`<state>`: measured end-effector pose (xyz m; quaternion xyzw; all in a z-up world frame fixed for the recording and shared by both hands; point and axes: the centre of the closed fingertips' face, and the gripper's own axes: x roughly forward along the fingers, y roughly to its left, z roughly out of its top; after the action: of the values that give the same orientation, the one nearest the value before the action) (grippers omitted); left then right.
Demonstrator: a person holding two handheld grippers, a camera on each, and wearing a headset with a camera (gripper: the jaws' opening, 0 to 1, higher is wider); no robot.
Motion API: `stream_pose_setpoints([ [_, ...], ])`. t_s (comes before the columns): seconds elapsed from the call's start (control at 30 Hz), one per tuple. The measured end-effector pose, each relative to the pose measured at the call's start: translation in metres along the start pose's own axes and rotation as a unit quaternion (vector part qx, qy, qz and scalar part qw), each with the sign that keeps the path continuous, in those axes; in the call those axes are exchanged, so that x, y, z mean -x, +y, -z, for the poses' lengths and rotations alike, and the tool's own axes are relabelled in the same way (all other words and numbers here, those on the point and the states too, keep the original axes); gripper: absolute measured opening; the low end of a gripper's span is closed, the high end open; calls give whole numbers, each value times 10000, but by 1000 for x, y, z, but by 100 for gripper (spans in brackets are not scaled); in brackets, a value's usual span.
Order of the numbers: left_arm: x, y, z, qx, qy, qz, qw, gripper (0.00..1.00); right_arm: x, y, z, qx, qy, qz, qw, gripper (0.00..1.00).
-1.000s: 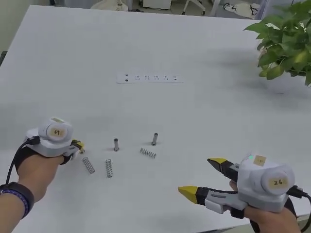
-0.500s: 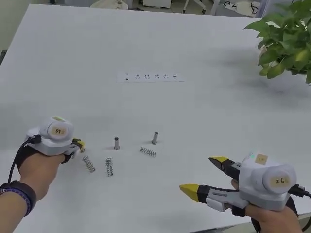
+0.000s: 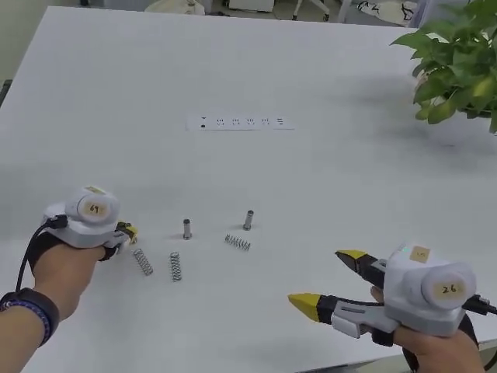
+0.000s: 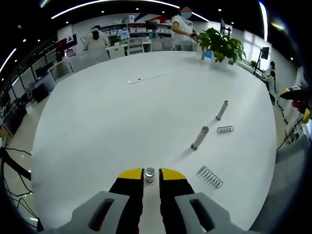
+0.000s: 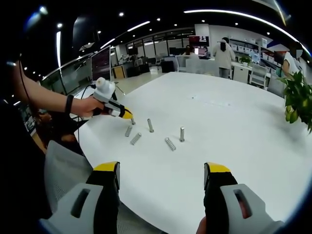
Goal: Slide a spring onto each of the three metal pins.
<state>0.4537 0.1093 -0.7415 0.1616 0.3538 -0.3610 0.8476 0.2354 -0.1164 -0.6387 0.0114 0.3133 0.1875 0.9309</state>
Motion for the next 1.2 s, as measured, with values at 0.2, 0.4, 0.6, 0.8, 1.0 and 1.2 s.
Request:
stream_pose_setpoints([
  [0.2, 3, -1, -4, 91, -77, 40, 9999, 12, 0, 0, -1, -4, -20, -2, 10000, 69],
  [0.4, 9, -3, -5, 212, -153, 86, 9996, 17, 0, 1, -1, -14, -50, -9, 10000, 69],
  [0.6, 17, -2, -1, 319, -230, 59, 9992, 20, -1, 1, 0, -17, -60, -24, 10000, 70],
  [0.8, 27, -1, 2, 389, -287, 34, 9988, 23, 0, 2, 2, -13, -47, -32, 10000, 70],
  [1.0, 39, -5, 6, 436, -401, 61, 9982, 26, 0, 1, 1, -23, -74, -21, 10000, 69],
  [1.2, 51, -5, 17, 460, -424, 33, 9980, 27, 1, 0, 3, -41, -77, -10, 10000, 69],
])
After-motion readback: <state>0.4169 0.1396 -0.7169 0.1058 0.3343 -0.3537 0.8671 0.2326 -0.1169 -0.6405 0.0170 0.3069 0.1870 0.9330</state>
